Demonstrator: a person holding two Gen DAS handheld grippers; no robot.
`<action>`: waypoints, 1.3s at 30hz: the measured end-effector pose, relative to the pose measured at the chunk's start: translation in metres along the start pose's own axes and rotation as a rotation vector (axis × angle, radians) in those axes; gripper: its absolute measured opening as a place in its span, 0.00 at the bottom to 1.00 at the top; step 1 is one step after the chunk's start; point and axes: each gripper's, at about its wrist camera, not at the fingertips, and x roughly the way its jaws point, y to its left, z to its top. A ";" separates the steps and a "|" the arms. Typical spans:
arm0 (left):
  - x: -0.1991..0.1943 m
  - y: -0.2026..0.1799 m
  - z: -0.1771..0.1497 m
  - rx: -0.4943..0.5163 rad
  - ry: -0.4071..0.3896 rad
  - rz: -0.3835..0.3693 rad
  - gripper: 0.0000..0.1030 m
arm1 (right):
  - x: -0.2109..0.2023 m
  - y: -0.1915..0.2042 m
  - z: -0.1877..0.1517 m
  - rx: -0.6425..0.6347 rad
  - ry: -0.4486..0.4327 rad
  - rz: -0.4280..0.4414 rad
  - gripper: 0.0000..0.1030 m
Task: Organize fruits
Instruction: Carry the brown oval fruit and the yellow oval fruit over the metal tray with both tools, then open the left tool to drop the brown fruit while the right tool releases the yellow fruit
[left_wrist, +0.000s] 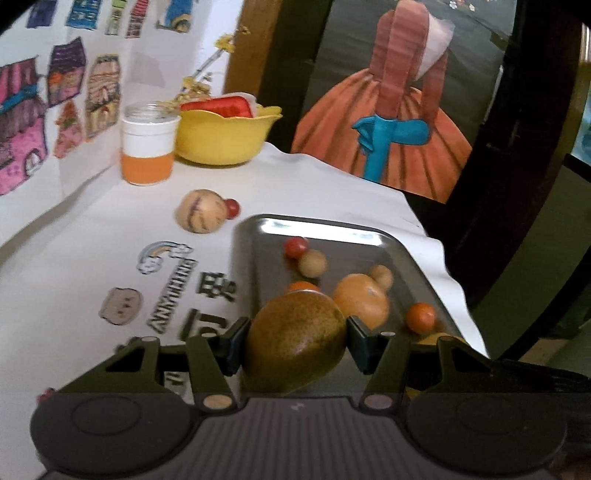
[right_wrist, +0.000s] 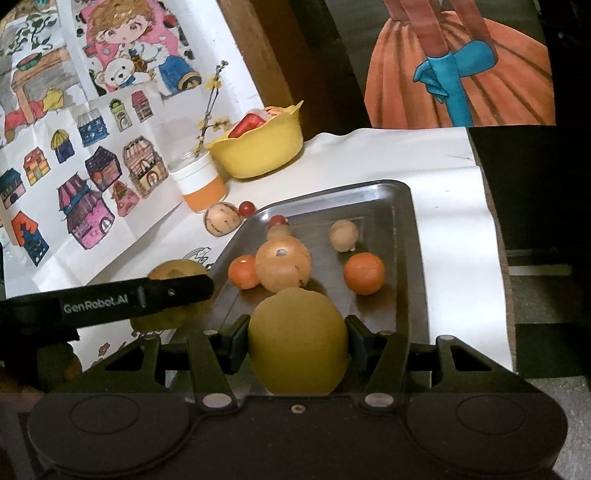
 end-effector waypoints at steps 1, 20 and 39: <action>0.002 -0.003 -0.001 -0.001 0.002 -0.005 0.58 | -0.001 0.000 0.000 -0.006 -0.005 -0.008 0.55; 0.008 -0.016 -0.012 -0.018 0.019 -0.001 0.61 | -0.015 0.002 -0.014 -0.090 -0.080 -0.102 0.63; -0.055 -0.012 -0.028 -0.060 -0.110 0.024 0.99 | -0.064 0.021 -0.037 -0.118 -0.154 -0.141 0.99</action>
